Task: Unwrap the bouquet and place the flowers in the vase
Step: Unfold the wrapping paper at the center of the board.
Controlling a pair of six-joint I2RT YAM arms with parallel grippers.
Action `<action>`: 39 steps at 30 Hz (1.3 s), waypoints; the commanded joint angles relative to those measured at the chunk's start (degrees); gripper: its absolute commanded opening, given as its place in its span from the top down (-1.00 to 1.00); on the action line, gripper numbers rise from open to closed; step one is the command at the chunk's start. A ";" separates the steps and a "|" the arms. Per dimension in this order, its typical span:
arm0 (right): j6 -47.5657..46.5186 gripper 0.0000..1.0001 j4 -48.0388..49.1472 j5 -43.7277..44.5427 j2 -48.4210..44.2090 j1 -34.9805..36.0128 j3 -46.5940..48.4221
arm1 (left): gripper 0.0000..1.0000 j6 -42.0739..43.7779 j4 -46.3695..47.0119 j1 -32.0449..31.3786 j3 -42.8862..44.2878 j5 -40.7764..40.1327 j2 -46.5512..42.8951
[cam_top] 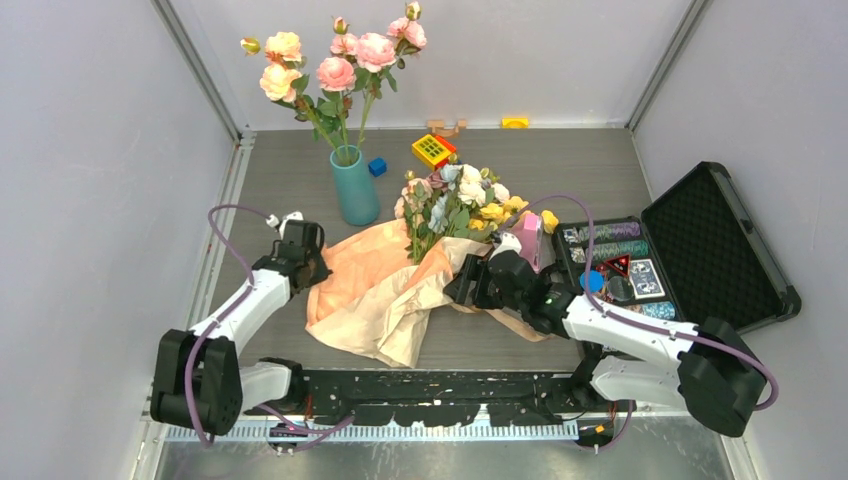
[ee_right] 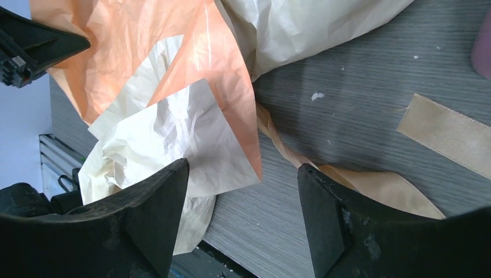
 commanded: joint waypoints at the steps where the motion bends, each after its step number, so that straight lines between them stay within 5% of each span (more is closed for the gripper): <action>1: 2.60 -0.49 7.83 -1.78 -2.23 0.12 -1.86 | 0.80 -0.21 3.01 4.85 -1.64 6.04 -0.08; 11: 4.19 -0.50 14.63 -3.13 0.29 -0.04 -3.88 | 0.25 2.33 1.52 10.05 -0.87 8.44 -2.30; 18: 4.66 -0.40 16.22 -3.56 3.40 -0.15 -2.84 | 0.27 3.70 2.55 16.04 -0.20 13.07 -0.13; 22: 4.25 -0.34 15.69 -3.09 4.08 -0.15 -2.76 | 0.49 4.24 2.86 16.18 0.89 13.21 2.42; 27: 4.07 0.01 15.33 -3.37 4.06 -0.15 -2.75 | 0.80 4.12 2.95 16.39 1.00 13.21 4.43; 31: 3.30 0.50 13.85 -3.09 2.67 -0.15 -2.88 | 0.99 3.75 2.76 16.68 1.06 13.21 4.94; 36: 2.45 0.95 9.76 -1.73 -0.17 -0.15 -3.36 | 1.00 3.37 2.71 17.74 1.21 12.88 4.84; 39: 2.03 0.99 4.82 0.73 -2.36 -0.15 -3.40 | 1.00 3.22 2.75 18.68 1.44 12.53 5.17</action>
